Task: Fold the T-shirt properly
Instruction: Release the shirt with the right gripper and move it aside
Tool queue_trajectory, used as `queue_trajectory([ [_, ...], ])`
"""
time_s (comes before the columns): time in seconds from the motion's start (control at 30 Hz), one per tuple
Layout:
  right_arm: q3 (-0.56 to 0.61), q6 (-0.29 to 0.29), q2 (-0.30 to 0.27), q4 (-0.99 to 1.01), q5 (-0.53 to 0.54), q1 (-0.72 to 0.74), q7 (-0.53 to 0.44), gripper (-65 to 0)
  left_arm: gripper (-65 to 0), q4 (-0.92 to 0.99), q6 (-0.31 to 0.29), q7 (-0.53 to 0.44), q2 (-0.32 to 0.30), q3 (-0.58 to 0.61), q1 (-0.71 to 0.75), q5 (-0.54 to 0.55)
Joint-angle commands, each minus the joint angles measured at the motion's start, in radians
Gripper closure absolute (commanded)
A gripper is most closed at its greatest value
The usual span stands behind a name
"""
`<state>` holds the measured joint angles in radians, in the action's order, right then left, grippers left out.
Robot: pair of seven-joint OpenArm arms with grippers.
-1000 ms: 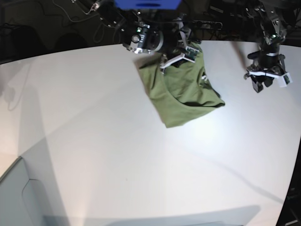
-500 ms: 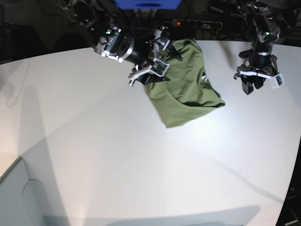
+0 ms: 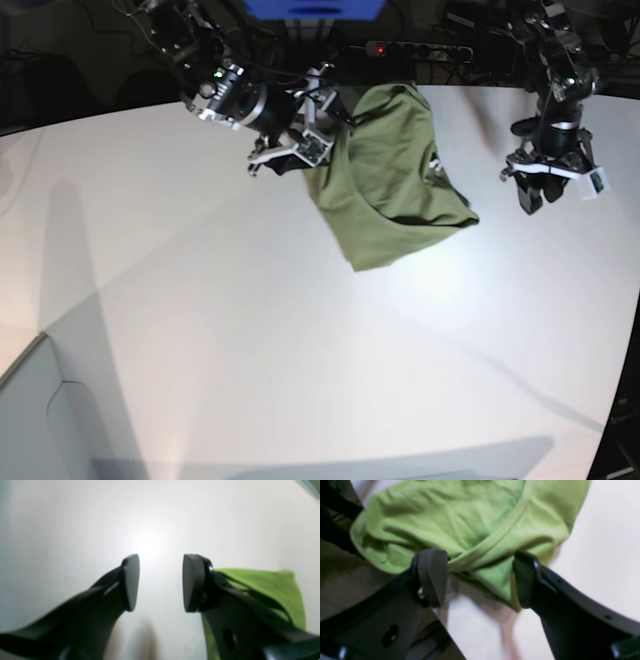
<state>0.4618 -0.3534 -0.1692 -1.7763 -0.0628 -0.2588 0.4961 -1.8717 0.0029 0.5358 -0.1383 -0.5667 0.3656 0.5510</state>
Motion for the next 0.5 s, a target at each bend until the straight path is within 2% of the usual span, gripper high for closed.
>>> queue_trajectory([
  [0.0, 0.002, 0.0, 0.001, -0.015, 0.014, 0.003, -0.026, -39.8, -27.3, -0.015, -0.002, -0.018, -0.01, -0.005, 0.0, 0.004],
  [0.2, 0.01, -0.002, 0.026, 0.037, 0.014, 0.016, -0.032, -39.9, -27.3, -0.015, -0.002, -0.018, -0.01, -0.005, -0.001, 0.004],
  [0.47, 0.147, -0.002, 0.043, 0.088, 0.014, 0.082, -0.034, -39.9, -27.3, -0.015, -0.002, -0.018, -0.013, -0.006, -0.001, 0.002],
])
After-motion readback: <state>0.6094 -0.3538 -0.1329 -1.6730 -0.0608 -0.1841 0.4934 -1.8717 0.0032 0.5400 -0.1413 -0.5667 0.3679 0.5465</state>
